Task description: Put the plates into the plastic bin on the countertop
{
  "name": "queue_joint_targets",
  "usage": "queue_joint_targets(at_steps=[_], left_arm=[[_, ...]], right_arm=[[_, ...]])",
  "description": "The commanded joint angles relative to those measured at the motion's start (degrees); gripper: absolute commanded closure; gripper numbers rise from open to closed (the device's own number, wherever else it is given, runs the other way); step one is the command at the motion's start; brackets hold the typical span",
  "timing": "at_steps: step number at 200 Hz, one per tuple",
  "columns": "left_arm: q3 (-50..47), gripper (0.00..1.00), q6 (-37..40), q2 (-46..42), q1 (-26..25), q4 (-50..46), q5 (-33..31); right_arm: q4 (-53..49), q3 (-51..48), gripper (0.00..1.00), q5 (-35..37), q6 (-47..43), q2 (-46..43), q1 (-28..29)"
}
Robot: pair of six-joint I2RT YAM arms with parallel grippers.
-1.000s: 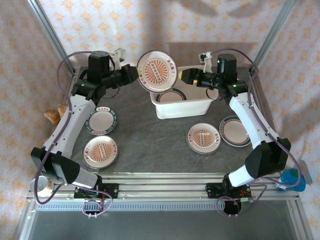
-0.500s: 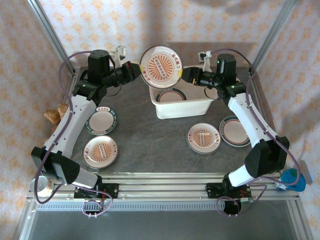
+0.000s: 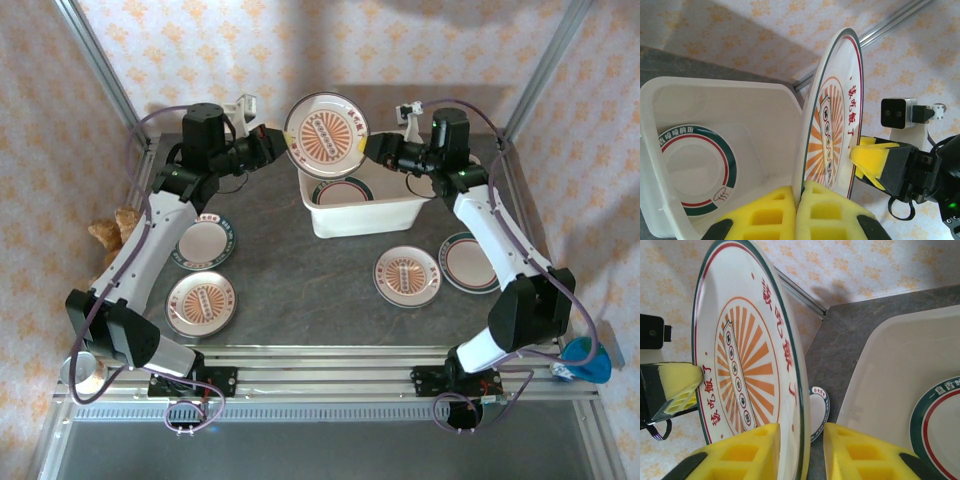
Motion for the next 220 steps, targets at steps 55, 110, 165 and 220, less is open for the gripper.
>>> queue_joint_targets(at_steps=[55, 110, 165, 220], left_arm=[[0.21, 1.0, -0.86, 1.18, -1.21, 5.97, 1.19], [-0.08, 0.98, 2.0, 1.05, -1.41, 2.81, 0.2], [1.65, 0.67, 5.75, 1.53, -1.43, -1.84, -1.84], [6.61, 0.44, 11.46, 2.74, -1.27, -8.4, -4.04]], right_arm=[[5.54, -3.03, 0.86, 0.72, 3.97, -2.39, 0.43], [6.11, -3.73, 1.0, 3.74, 6.76, -3.51, 0.41], [5.32, -4.95, 1.0, 7.55, 7.85, -5.72, 0.43], [1.79, -3.66, 1.0, 10.79, 6.47, -6.2, 0.11]])
